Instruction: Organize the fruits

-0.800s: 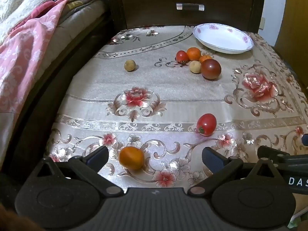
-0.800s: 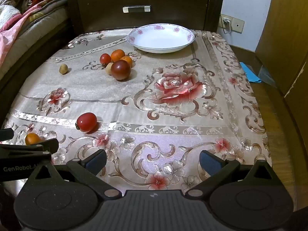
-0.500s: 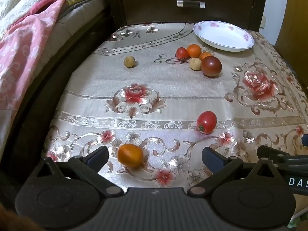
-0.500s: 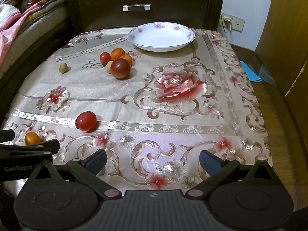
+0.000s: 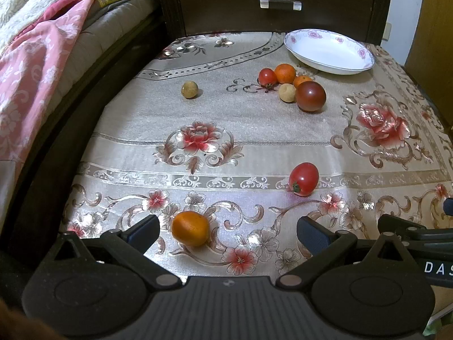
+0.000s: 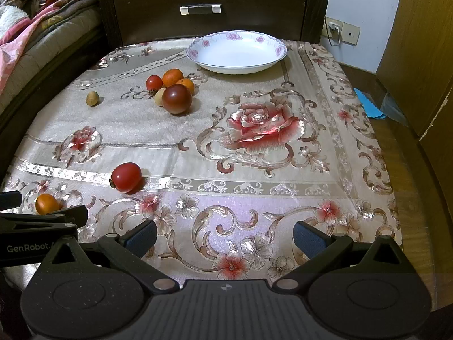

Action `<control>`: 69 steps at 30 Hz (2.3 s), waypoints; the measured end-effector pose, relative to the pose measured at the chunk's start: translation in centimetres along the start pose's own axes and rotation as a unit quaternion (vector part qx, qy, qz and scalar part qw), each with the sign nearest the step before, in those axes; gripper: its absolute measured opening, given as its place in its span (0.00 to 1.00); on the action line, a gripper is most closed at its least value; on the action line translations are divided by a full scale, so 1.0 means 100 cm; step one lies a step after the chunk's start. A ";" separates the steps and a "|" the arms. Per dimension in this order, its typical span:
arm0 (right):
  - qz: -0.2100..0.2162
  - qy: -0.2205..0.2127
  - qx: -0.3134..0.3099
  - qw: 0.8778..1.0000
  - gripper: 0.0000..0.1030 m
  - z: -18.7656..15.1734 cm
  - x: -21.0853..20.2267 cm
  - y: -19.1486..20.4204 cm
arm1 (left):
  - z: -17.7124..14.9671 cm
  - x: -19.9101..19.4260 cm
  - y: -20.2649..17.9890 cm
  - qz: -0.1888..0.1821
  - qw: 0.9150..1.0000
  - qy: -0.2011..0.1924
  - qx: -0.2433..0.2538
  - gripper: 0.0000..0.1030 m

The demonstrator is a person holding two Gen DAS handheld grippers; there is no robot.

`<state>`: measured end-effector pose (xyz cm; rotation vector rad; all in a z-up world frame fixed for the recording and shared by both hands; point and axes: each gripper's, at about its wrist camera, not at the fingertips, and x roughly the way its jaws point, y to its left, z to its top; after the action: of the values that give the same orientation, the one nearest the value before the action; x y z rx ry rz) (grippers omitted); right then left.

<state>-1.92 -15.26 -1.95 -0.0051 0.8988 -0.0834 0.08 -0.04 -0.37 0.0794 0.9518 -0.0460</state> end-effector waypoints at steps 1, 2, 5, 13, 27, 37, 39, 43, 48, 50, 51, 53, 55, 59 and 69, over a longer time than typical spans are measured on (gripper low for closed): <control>0.000 0.000 0.000 1.000 0.93 0.000 0.000 0.000 | -0.001 0.001 -0.001 0.001 1.000 0.000 0.001 1.00; 0.000 0.000 0.000 1.000 0.93 0.000 0.000 0.000 | -0.002 0.002 -0.002 0.001 1.000 -0.001 0.001 1.00; 0.000 0.000 0.000 1.000 0.93 0.000 0.000 0.000 | -0.002 0.003 -0.002 0.002 1.000 0.000 0.001 1.00; 0.000 0.002 0.000 1.000 0.93 0.000 0.001 0.000 | -0.001 0.003 -0.002 0.002 1.000 0.000 0.004 1.00; 0.001 0.003 0.001 1.000 0.93 0.000 0.002 0.000 | -0.001 0.002 -0.002 0.003 1.000 -0.001 0.005 1.00; 0.001 0.004 0.001 1.000 0.93 0.002 0.001 -0.001 | -0.001 0.002 -0.002 0.003 1.000 -0.001 0.005 1.00; 0.001 0.004 0.001 1.000 0.93 0.004 0.000 -0.001 | 0.000 0.002 -0.002 0.003 1.000 -0.001 0.005 1.00; 0.001 0.005 0.001 1.000 0.93 -0.001 0.003 -0.001 | 0.000 0.002 -0.002 0.003 1.000 0.000 0.005 1.00; 0.002 0.005 0.001 1.000 0.93 -0.001 0.001 0.000 | -0.001 0.003 -0.002 0.003 1.000 0.000 0.005 1.00; 0.002 0.006 0.001 1.000 0.93 0.001 0.002 0.000 | -0.002 0.002 -0.002 0.003 1.000 0.000 0.006 1.00; 0.002 0.006 0.001 1.000 0.93 0.001 0.002 0.000 | -0.002 0.003 -0.003 0.003 1.000 0.000 0.006 1.00; 0.002 0.007 0.001 1.000 0.93 -0.002 0.005 0.000 | -0.003 0.003 -0.003 0.003 1.000 0.001 0.007 1.00; 0.003 0.009 0.002 1.000 0.93 -0.001 0.005 -0.001 | -0.003 0.003 -0.003 0.002 1.000 0.003 0.007 1.00; 0.005 0.012 0.001 1.000 0.93 0.000 0.006 0.000 | -0.004 0.003 -0.003 0.001 1.000 0.005 0.007 1.00; 0.009 0.017 0.002 1.000 0.93 0.000 0.009 0.001 | -0.002 0.006 -0.001 -0.002 1.000 0.007 0.002 1.00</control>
<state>-1.39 -15.19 -2.63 0.0084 0.9335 -0.0692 0.30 -0.13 -0.97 0.0810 0.9658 -0.0519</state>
